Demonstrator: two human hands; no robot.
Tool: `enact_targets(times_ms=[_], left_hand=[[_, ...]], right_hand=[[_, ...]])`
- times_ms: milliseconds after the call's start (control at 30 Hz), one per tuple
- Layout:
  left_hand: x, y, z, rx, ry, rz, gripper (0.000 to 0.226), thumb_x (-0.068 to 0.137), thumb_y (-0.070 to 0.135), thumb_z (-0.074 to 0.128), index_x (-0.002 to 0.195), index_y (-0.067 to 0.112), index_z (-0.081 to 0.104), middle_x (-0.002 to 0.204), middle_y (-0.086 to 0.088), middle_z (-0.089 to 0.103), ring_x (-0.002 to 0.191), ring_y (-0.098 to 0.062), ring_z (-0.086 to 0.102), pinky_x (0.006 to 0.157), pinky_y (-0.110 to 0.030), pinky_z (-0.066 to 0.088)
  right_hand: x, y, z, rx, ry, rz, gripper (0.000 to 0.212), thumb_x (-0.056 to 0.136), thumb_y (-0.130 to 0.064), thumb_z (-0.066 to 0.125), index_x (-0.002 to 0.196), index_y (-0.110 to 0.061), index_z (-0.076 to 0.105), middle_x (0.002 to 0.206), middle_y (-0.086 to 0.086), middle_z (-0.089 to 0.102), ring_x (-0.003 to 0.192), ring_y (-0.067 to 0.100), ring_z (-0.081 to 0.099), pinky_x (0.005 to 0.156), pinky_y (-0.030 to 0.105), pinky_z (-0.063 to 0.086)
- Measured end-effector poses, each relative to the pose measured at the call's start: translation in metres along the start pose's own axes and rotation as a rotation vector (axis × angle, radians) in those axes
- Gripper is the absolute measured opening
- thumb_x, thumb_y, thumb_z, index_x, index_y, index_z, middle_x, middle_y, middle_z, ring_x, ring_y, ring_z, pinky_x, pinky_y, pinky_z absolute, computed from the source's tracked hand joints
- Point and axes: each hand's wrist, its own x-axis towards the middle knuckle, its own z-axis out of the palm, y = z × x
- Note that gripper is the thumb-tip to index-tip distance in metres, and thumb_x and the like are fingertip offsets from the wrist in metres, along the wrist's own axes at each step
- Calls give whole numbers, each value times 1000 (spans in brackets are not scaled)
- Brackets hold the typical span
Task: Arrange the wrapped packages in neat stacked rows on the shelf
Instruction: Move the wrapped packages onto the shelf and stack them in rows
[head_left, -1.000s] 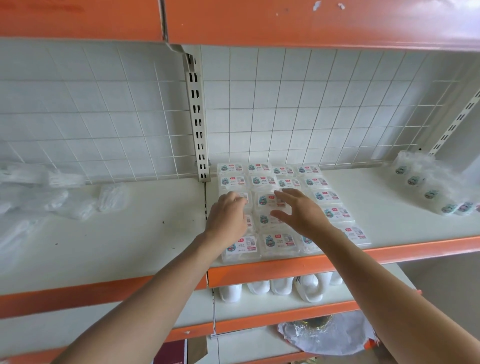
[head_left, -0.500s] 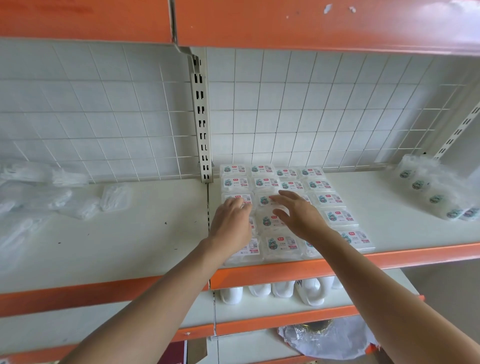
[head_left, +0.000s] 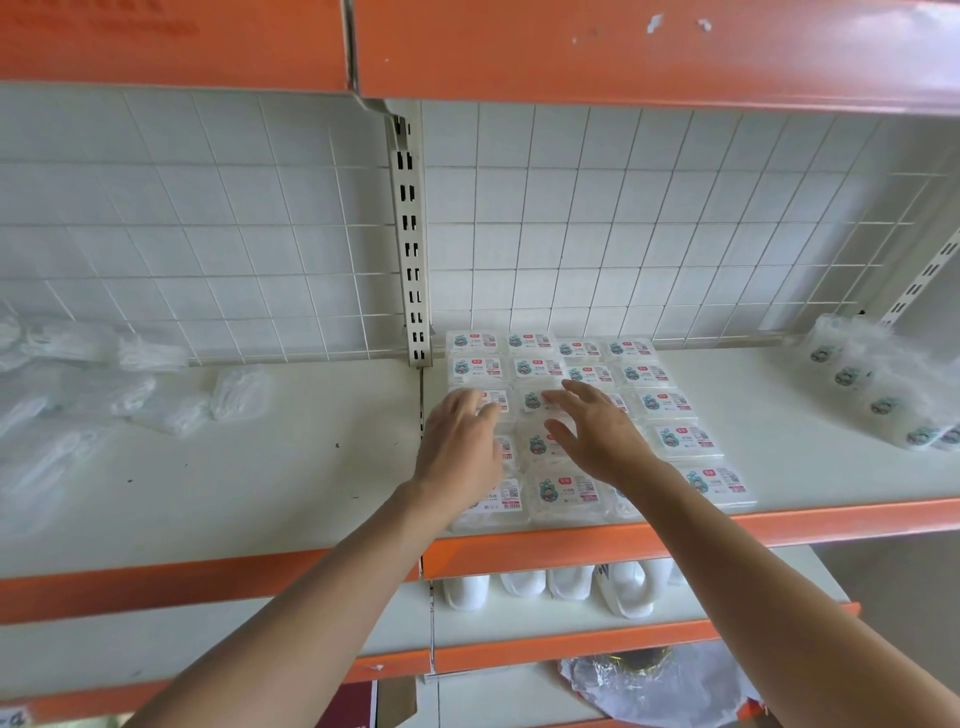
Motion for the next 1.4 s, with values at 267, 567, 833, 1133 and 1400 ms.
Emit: enact_targets(times_ms=[267, 567, 833, 1133, 1400], left_hand=[[-6, -4, -1, -40, -71, -73, 46, 95, 15, 46, 141, 13, 43, 141, -6, 40, 134, -21, 31, 106, -31, 33], [-7, -4, -8, 71, -57, -141, 56, 99, 46, 36, 146, 17, 33, 146, -6, 36, 138, -22, 27, 113, -40, 29], [-31, -50, -35, 162, -141, -356, 65, 100, 54, 26, 154, 20, 12, 161, -7, 8, 149, -26, 0, 120, -47, 11], [-77, -177, -71, 203, -120, -463, 58, 101, 40, 33, 150, 10, 21, 157, -15, 15, 146, -29, 9, 116, -44, 21], [-93, -273, -88, 149, -187, -455, 56, 101, 30, 36, 149, 7, 19, 157, -14, 16, 146, -27, 11, 115, -44, 24]], right_hand=[[3, 0, -1, 33, -29, 2, 45, 100, -37, 44, 144, -27, 41, 156, 4, 29, 144, 21, 26, 113, 40, 27], [7, -10, -2, -81, -40, -103, 56, 100, -49, 36, 150, -30, 24, 161, 2, 15, 149, 21, 7, 120, 50, 10], [26, -70, 15, -105, -72, -283, 62, 99, -52, 34, 153, -30, 13, 162, 1, 9, 149, 21, 2, 121, 49, 7], [62, -202, 75, -116, -146, -411, 64, 100, -49, 36, 154, -26, 13, 162, 1, 9, 149, 20, 4, 121, 44, 8], [86, -299, 129, -97, -217, -441, 66, 99, -46, 41, 154, -24, 12, 162, -2, 5, 148, 20, 11, 116, 44, 23]])
